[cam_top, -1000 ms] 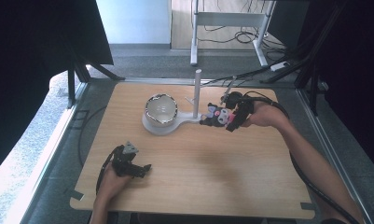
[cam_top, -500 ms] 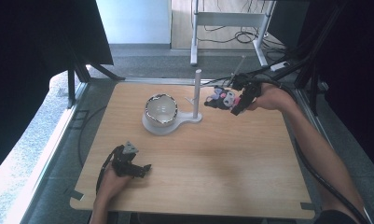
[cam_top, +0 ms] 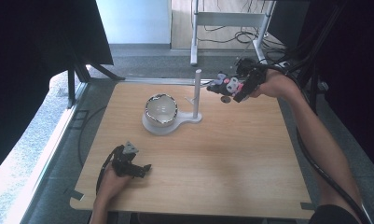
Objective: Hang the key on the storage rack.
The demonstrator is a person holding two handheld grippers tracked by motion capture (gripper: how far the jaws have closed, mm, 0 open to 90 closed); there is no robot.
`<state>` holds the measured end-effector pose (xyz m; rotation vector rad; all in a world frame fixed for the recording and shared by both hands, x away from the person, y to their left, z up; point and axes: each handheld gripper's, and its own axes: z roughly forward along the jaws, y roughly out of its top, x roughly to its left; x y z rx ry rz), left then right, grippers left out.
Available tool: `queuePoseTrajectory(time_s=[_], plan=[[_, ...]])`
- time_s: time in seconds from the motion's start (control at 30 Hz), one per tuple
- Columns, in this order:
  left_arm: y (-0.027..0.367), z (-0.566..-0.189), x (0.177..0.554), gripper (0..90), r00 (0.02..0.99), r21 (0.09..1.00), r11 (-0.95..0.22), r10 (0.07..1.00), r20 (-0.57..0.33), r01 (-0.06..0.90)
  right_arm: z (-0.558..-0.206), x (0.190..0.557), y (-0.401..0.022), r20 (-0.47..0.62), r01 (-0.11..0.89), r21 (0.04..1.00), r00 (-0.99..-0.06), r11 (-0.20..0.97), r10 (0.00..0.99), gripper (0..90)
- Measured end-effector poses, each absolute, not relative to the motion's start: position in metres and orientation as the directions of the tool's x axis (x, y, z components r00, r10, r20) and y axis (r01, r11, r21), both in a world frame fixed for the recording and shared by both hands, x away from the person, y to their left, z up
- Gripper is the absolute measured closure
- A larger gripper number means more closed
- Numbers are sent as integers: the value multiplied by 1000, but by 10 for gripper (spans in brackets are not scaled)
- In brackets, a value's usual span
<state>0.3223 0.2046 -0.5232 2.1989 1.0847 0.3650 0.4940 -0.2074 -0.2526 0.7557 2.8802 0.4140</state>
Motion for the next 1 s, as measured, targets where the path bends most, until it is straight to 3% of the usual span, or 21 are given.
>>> queuePoseTrajectory(time_s=[0.23,0.7,1.0], plan=[[205,-523,322,0,619,661,-446,785,-36,604,-251,501,-202,-59,471,297,-859,831,508,452],[205,-523,322,0,619,660,-447,785,-35,604,-282,513,-204,-41,499,268,-849,824,527,452],[205,-523,322,0,619,660,-447,784,-36,604,-271,511,-205,-57,495,283,-846,821,530,452]])
